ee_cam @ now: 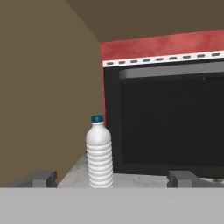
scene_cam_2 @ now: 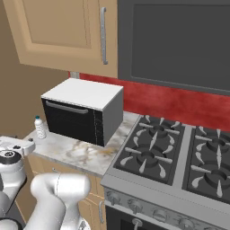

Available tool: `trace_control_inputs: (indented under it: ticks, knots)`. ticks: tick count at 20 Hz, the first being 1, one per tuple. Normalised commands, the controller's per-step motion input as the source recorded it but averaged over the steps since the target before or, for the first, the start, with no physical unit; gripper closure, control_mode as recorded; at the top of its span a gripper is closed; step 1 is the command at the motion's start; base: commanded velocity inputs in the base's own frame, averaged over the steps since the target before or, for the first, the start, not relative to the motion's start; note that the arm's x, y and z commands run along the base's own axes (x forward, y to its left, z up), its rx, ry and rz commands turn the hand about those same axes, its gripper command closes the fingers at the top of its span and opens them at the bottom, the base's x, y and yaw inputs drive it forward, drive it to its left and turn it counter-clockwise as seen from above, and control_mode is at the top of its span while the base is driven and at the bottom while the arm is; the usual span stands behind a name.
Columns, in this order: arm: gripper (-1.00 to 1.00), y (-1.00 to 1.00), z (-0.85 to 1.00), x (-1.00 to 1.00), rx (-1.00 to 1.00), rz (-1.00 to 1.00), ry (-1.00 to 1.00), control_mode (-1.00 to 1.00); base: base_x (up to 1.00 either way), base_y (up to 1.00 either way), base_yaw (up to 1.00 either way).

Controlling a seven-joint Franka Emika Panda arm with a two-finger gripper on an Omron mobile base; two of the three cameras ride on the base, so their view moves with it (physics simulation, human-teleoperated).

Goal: Take the bottled waters from the counter and place them in the freezer to freeze. Close the freezer door after placing the bottles.

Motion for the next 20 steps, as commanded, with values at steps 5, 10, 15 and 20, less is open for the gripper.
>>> trace_control_inputs:
  ticks: [5,10,15,20]
  knots:
    - [-1.0,0.14,-0.12,0.15,0.0,0.01,0.0,-1.0,0.0,0.0,0.0]
    - [-1.0,0.15,-0.15,0.11,0.0,0.0,0.0,-1.0,0.0,0.0,0.0]
    - [-1.0,0.07,-0.08,0.11,0.0,0.0,0.0,-1.0,0.0,0.0,0.0]
    - [-1.0,0.01,-0.01,0.09,0.0,0.0,0.0,-1.0,0.0,0.0,0.0]
